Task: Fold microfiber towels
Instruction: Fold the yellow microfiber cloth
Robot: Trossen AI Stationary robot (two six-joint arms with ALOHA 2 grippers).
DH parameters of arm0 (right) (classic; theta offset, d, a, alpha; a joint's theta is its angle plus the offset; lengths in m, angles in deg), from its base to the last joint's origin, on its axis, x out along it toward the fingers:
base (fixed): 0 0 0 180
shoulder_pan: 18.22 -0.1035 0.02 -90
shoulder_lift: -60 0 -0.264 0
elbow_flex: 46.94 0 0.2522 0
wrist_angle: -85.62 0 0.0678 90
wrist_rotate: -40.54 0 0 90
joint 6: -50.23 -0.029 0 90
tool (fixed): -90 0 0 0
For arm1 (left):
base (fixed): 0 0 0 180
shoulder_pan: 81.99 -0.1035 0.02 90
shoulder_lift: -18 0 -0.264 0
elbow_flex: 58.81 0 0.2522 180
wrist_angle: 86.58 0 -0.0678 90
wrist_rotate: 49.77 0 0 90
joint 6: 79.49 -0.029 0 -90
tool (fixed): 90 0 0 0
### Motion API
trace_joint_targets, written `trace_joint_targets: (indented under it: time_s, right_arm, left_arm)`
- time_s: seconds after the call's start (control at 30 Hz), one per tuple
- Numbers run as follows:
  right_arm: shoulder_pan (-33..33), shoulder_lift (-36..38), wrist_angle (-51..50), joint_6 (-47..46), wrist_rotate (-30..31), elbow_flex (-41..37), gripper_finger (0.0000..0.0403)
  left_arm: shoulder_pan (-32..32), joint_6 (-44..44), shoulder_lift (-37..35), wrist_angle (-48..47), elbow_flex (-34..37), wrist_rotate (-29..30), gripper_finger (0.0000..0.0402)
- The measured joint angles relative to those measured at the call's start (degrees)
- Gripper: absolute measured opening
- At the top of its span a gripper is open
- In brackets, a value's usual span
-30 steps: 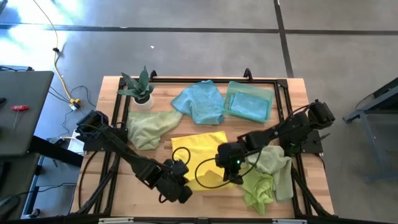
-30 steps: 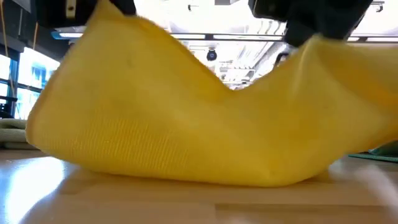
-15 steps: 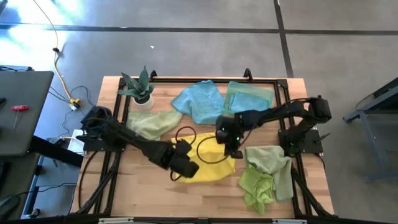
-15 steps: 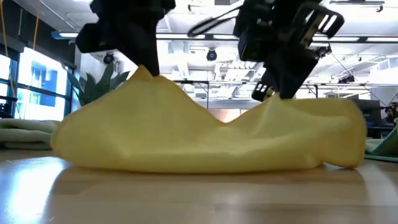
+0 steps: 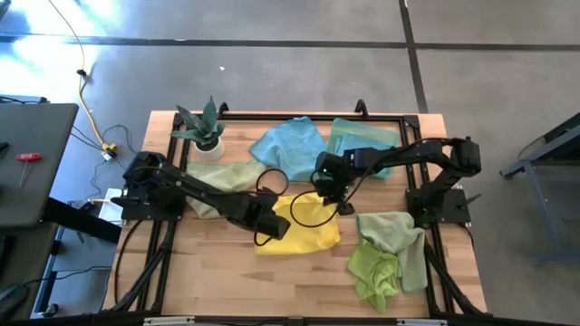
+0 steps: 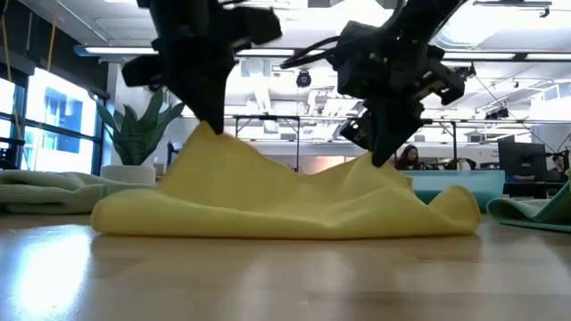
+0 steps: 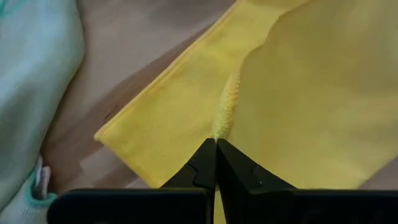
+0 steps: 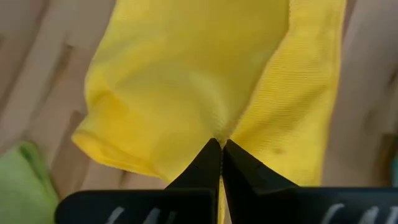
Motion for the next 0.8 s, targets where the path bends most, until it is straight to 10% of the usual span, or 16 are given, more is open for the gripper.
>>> trace_joint_targets:
  time_s: [0.8]
  right_arm:
    - [0.3,-5.3,4.6,3.3,6.1,1.3,0.0000]
  left_arm:
    - [-0.4,7.9,5.4,-10.5,0.0,3.0,0.0000]
